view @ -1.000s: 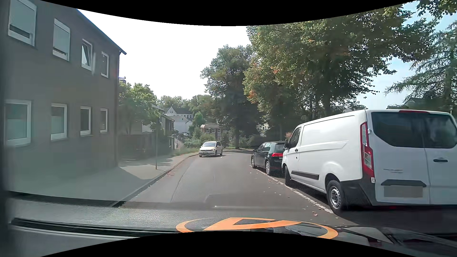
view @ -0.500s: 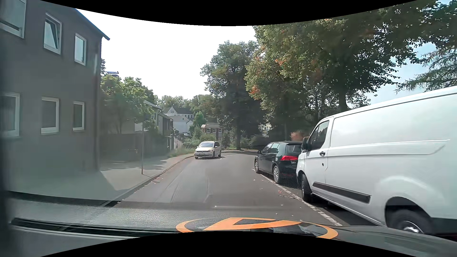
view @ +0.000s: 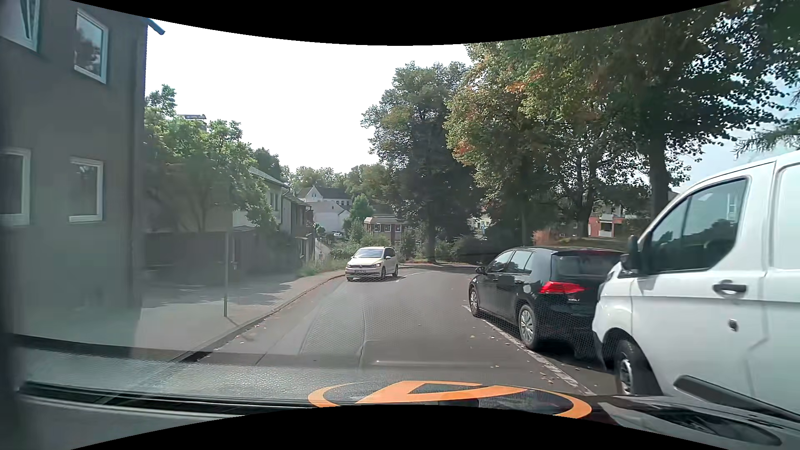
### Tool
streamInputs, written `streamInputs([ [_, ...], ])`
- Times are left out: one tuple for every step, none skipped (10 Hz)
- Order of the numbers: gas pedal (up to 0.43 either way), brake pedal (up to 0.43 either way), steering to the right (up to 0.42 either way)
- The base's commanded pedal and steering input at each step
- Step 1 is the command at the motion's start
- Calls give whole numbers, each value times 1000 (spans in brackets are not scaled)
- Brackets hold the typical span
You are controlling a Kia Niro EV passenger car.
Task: Follow the waypoints while adhering to traffic rules and regulations
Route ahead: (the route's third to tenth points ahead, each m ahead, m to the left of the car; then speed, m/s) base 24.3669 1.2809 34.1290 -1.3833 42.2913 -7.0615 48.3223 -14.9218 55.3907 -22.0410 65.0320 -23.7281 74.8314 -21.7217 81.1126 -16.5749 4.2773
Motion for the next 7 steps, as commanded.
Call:
streamInputs([
  [0,140,-76],
  [0,146,-77],
  [0,146,-76],
  [0,146,-72],
  [0,146,-69],
  [0,152,-66],
  [0,152,-58],
])
